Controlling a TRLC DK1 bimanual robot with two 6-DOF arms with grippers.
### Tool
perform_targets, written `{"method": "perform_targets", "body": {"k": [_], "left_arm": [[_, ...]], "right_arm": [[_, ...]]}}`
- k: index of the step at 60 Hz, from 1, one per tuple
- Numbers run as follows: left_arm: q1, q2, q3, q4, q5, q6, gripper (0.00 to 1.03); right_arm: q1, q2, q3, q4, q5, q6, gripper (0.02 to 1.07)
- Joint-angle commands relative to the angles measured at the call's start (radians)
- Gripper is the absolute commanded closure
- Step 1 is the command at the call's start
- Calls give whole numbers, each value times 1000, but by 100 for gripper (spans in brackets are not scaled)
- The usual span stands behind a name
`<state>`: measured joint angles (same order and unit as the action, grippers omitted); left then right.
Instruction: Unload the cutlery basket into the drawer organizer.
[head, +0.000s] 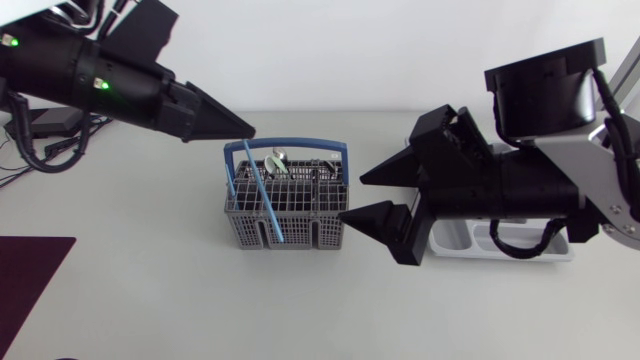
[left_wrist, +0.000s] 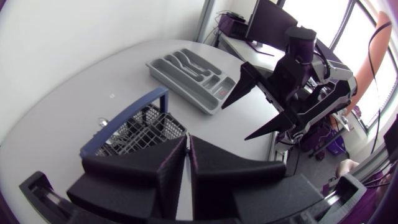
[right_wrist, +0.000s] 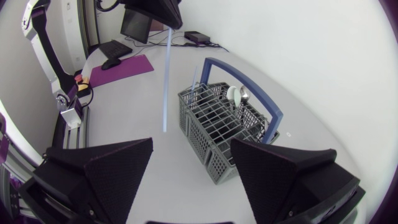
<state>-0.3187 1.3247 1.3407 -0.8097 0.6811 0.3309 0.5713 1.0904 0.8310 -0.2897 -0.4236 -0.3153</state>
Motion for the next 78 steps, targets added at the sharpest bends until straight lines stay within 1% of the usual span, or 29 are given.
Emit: {"method": "perform_targets", "body": {"k": [1,11,20,36,46,49,50,63,68,72,78], "left_arm": [[-25,50,8,9,57,-38,85],[-85,110,49,9,103,-66,85],[-112,145,86,9,106,-82,85],[-146,202,153,9,109,-107,85],[-161,226,184,9,109,-113,85],[-166,231,184,9,109,-113,85],[-168,232,184,9,109,-113,85],[-171,234,176,9,109,-113,85],[-166,229,172,9,109,-113,85],[-164,226,169,9,109,-112,85],[-163,226,167,9,109,-112,85]], "right_arm": [[18,9,-4,-17,-10,-11,17],[21,57,19,-19,-30,-11,17],[32,82,31,-26,-57,-8,17],[61,129,42,-23,-57,2,19],[62,170,51,-25,-61,22,35],[61,174,54,-23,-61,27,42],[61,177,59,-23,-61,33,46],[56,193,89,-34,-69,48,68],[55,201,91,-34,-72,53,81],[50,213,91,-34,-87,62,95],[48,215,83,-34,-95,65,100]]}}
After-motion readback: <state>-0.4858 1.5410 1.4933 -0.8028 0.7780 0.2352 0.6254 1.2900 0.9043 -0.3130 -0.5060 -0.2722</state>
